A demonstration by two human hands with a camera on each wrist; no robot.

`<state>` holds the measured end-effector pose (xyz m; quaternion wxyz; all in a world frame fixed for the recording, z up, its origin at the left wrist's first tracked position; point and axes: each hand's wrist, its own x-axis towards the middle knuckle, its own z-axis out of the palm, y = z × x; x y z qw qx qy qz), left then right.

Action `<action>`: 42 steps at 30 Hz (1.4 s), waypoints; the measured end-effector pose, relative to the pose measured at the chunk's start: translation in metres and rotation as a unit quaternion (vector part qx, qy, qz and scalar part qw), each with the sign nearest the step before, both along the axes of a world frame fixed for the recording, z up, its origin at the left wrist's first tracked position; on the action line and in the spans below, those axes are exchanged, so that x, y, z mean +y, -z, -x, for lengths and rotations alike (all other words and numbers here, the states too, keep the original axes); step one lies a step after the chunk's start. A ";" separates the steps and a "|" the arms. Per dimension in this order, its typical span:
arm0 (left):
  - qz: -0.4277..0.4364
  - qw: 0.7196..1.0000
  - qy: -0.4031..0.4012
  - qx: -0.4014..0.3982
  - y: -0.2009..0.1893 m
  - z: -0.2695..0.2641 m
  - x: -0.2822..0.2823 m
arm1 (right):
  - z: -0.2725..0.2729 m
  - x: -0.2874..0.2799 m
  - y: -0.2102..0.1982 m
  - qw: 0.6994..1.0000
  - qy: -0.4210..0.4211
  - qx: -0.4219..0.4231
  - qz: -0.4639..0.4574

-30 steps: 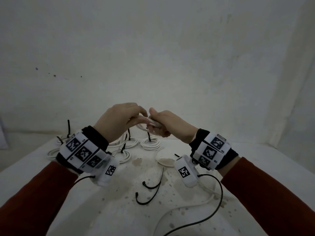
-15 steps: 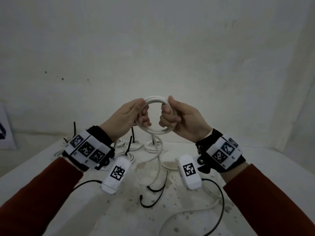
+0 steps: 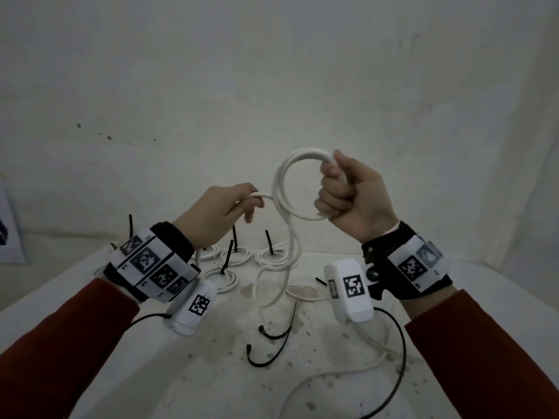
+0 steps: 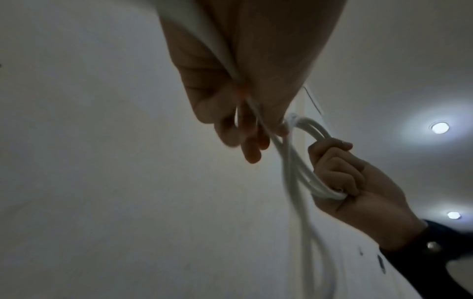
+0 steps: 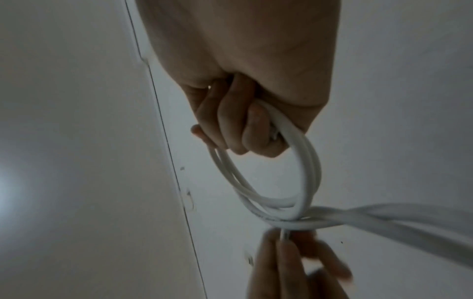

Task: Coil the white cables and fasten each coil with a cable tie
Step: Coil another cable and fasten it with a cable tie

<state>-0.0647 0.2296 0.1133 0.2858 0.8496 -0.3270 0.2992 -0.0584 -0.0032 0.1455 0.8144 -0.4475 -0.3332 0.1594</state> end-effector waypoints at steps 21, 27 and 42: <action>0.006 0.971 -0.205 0.126 0.037 -0.030 0.093 | -0.024 -0.071 0.045 0.965 0.192 0.107 -0.141; -0.063 0.924 -0.309 0.216 0.075 -0.032 0.149 | -0.036 -0.098 0.049 0.939 0.248 0.136 -0.196; -0.212 0.773 -0.445 0.400 0.143 -0.025 0.199 | -0.054 -0.050 0.058 0.970 0.137 0.148 -0.133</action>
